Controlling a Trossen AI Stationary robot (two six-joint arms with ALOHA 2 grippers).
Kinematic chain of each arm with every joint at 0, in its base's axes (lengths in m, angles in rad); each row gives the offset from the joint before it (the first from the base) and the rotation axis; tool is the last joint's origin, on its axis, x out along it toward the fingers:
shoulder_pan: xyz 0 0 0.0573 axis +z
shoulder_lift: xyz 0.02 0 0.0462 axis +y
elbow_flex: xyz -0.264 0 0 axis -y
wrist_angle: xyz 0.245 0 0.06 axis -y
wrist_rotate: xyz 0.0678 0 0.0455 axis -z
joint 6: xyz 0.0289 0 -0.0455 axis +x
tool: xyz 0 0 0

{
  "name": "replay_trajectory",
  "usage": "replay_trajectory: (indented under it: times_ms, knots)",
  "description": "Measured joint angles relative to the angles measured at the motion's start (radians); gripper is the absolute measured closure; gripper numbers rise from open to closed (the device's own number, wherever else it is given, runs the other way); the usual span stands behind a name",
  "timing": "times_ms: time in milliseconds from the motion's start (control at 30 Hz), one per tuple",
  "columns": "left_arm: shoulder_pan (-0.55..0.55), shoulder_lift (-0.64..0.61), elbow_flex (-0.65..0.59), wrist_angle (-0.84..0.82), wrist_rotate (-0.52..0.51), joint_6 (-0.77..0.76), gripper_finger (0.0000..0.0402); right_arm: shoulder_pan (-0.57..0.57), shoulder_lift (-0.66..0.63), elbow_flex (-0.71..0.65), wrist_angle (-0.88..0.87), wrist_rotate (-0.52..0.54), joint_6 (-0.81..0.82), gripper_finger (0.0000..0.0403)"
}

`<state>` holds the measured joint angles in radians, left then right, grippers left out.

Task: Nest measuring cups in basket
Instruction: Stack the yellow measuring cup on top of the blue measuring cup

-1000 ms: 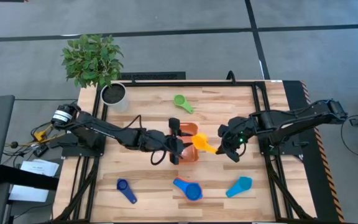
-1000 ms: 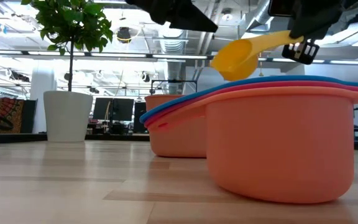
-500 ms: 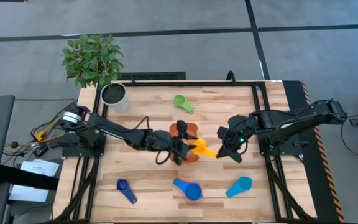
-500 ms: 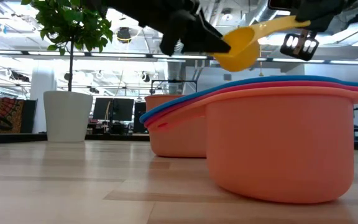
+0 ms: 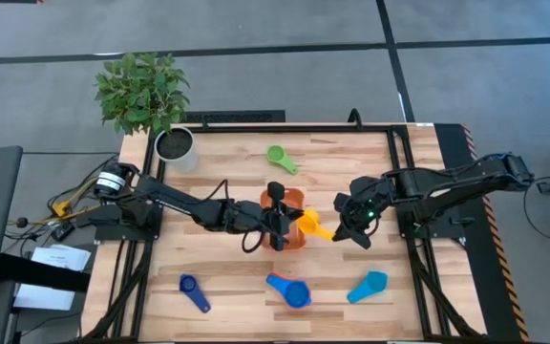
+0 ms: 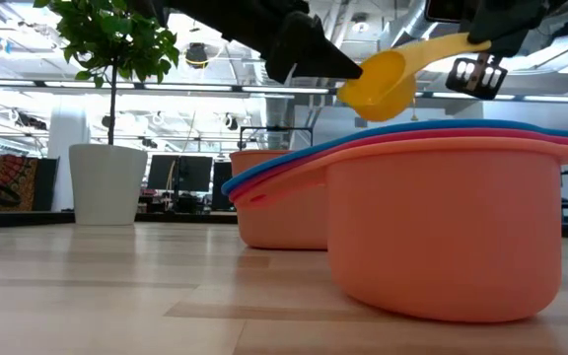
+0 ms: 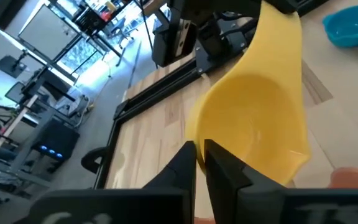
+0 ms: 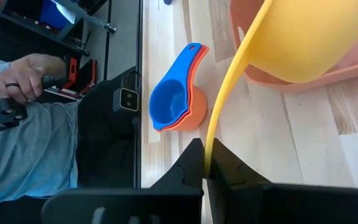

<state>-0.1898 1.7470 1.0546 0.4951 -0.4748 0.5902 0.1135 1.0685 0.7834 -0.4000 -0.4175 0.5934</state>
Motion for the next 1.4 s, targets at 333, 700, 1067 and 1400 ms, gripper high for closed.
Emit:
replay_trajectory:
  times_ms: [333, 700, 1067, 1400]
  knots:
    - [0.000, 0.000, 0.000, -0.006, 0.052, 0.000, 0.0387, 0.001, 0.000, 0.000, -0.002, -0.008, -0.002, 0.0391]
    - [0.024, 0.025, -0.002, 0.092, 0.099, -0.015, 0.0325, 0.003, -0.001, 0.000, 0.042, -0.007, -0.018, 0.0396]
    - [0.010, 0.025, 0.000, 0.096, -0.058, -0.062, 0.0398, 0.003, -0.003, 0.000, 0.045, 0.100, -0.067, 0.0381]
    - [-0.003, 0.025, -0.001, 0.102, -0.301, -0.172, 0.0400, 0.003, -0.066, 0.000, 0.022, 0.392, -0.135, 0.0321]
